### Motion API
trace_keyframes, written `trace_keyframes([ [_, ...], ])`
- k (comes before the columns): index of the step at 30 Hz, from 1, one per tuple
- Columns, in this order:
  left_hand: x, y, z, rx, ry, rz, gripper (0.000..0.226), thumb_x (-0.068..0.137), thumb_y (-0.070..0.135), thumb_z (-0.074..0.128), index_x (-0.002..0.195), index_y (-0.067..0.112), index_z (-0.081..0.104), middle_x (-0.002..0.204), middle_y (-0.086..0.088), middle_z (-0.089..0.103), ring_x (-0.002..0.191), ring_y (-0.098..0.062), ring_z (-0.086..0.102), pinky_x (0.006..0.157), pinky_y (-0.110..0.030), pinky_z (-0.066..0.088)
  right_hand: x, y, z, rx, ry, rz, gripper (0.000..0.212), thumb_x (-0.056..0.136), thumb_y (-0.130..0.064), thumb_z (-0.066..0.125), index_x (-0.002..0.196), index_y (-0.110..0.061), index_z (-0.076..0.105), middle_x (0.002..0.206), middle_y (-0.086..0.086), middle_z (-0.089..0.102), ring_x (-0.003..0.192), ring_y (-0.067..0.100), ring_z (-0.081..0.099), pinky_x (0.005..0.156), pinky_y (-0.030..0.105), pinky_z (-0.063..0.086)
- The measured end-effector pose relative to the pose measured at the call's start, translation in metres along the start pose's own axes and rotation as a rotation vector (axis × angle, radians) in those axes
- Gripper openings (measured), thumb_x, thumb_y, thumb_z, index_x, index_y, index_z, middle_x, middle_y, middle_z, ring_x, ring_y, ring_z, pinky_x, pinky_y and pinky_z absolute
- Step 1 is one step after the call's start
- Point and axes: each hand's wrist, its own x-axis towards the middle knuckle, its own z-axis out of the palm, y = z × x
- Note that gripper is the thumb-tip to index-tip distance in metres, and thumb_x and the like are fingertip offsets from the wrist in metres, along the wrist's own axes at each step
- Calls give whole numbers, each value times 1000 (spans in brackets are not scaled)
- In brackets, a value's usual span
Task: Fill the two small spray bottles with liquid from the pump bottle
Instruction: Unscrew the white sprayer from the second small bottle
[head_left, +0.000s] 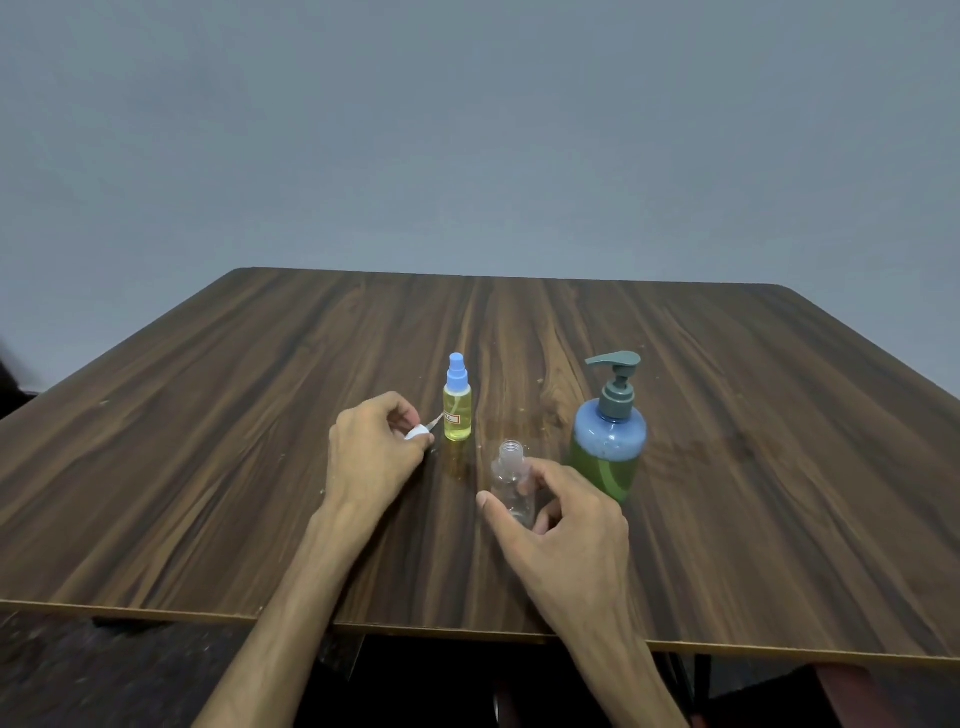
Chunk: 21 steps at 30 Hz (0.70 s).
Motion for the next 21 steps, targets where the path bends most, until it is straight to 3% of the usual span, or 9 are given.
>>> trace_keyframes([
  [4,-3,-3,-5,-41,-15,32,23,72,18,92,86,25,75,81,16,72,82,-3,67,78,-29,55,0,0,0,9,7,2,30,74,-58,77,94,-36,74,80,-20,64,59,4,56,58,17,45],
  [8,-20,7,-18,-196,78,176,27,78,11,89,97,25,77,96,15,75,91,-2,68,85,-23,53,2,-1,1,52,15,1,35,75,-59,76,99,-34,75,84,-18,68,57,13,59,54,23,50],
  [10,-30,19,-25,-414,-54,210,26,80,16,88,102,24,77,98,7,78,93,-9,72,86,-27,57,4,-4,1,68,32,-18,35,76,-57,78,101,-33,76,83,-17,69,56,16,59,53,21,49],
  [13,-46,35,-21,-547,-433,206,54,73,44,87,124,27,73,116,9,77,106,-8,72,92,-29,57,7,-9,-1,101,52,-23,32,75,-47,78,105,-35,76,81,-16,69,58,14,61,54,18,47],
  [15,-55,42,-10,-558,-521,220,54,77,34,92,127,31,72,117,12,75,91,-7,73,87,-25,57,10,-13,-3,128,53,-22,33,76,-46,77,108,-35,76,83,-17,71,67,10,66,58,18,49],
  [17,-57,49,1,-627,-490,223,40,87,13,87,122,27,74,112,7,78,82,-16,73,82,-24,59,15,-17,-7,139,62,-36,35,76,-45,78,108,-33,77,83,-16,72,72,9,69,61,21,52],
  [21,-58,58,14,-777,-440,214,33,91,3,79,121,16,74,110,-2,80,101,-14,77,86,-21,58,18,-17,-18,116,23,-50,44,75,-29,77,119,-33,75,81,-17,72,72,7,70,64,26,59],
])
